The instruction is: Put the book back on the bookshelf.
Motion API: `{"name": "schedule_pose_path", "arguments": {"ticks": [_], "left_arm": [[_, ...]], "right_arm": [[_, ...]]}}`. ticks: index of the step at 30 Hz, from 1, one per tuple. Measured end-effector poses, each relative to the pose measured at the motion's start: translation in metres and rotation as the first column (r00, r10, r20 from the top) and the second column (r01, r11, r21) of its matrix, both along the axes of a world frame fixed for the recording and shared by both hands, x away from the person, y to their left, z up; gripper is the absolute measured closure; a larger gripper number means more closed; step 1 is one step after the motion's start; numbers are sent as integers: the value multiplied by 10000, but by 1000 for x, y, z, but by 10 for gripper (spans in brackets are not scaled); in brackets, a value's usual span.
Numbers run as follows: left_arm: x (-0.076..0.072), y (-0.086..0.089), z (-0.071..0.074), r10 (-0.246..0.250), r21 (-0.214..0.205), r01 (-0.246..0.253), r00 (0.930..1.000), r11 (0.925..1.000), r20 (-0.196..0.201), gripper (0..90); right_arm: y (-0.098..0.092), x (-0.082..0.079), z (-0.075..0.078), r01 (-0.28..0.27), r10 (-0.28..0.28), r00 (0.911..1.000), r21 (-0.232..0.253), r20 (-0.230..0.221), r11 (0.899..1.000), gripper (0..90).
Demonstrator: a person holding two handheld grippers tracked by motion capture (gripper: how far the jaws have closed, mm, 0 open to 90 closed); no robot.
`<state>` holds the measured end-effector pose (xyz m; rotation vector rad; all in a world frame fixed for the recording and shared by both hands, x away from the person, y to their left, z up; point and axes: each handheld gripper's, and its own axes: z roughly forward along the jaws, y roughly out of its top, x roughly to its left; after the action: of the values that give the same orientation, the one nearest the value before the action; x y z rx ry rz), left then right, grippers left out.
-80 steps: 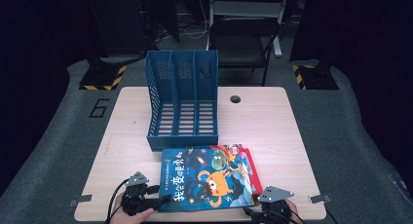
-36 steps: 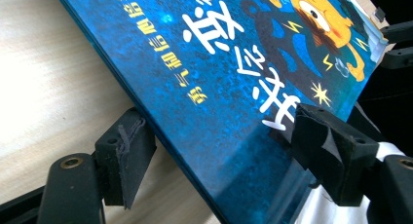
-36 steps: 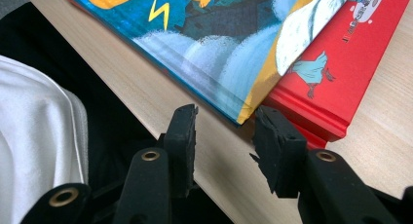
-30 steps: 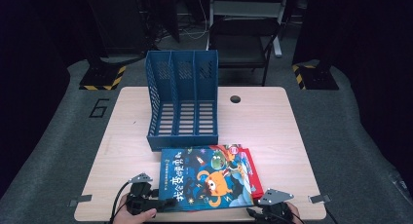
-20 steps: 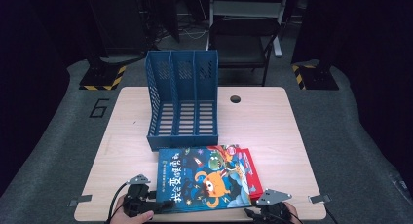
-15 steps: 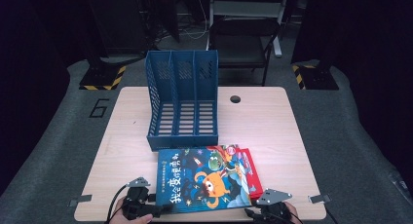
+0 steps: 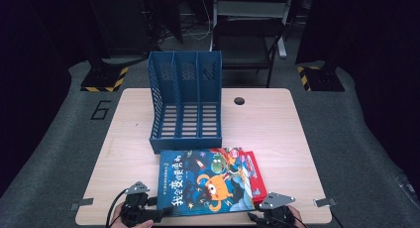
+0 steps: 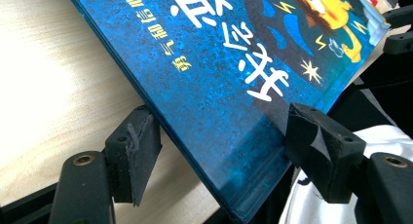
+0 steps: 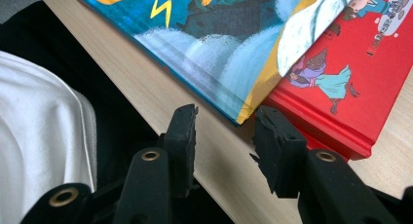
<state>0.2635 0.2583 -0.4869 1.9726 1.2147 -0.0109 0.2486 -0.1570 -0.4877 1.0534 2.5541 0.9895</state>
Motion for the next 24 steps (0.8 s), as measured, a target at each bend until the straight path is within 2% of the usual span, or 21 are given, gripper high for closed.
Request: {"name": "schedule_pose_path", "arguments": {"ticks": [4, 10, 11, 14, 16, 19, 22, 23, 24], "left_arm": [[-5, 2, 5, 126, -90, -124, 9998, 9999, 162, 305], [-8, 6, 11, 220, -213, -213, 9993, 9995, 309, 310], [-10, 6, 13, 330, -228, -319, 9983, 9992, 473, 312], [-10, 6, 16, 348, -229, -336, 9978, 9992, 569, 312], [-11, 7, 21, 306, -195, -292, 9968, 9994, 738, 312], [-12, 7, 23, 390, -313, -366, 9960, 9988, 804, 313], [-12, 9, 30, 446, -390, -406, 9932, 9984, 1073, 315], [-13, 8, 32, 551, -460, -502, 9921, 9977, 1124, 316], [-12, 11, 34, 421, -370, -379, 9921, 9986, 1182, 318]], "right_arm": [[0, 0, 0, 29, -29, 10000, 155, 8, 9999, 602], [4, -1, 0, -57, 57, 10000, 96, 8, 9999, 602], [5, -1, 0, -81, 82, 9999, 106, -61, 9999, 602], [6, -1, -1, -30, 30, 10000, 166, 6, 9999, 602], [8, -1, 0, -95, 96, 9999, 139, -108, 9999, 602], [8, -1, 0, -194, 195, 9998, 76, -47, 9998, 601], [10, -1, 0, -182, 183, 9998, 74, -110, 9998, 601], [11, -1, 0, -249, 249, 9997, 38, 8, 9997, 601], [12, -1, 0, -190, 190, 9997, 37, 126, 9998, 601]]}}
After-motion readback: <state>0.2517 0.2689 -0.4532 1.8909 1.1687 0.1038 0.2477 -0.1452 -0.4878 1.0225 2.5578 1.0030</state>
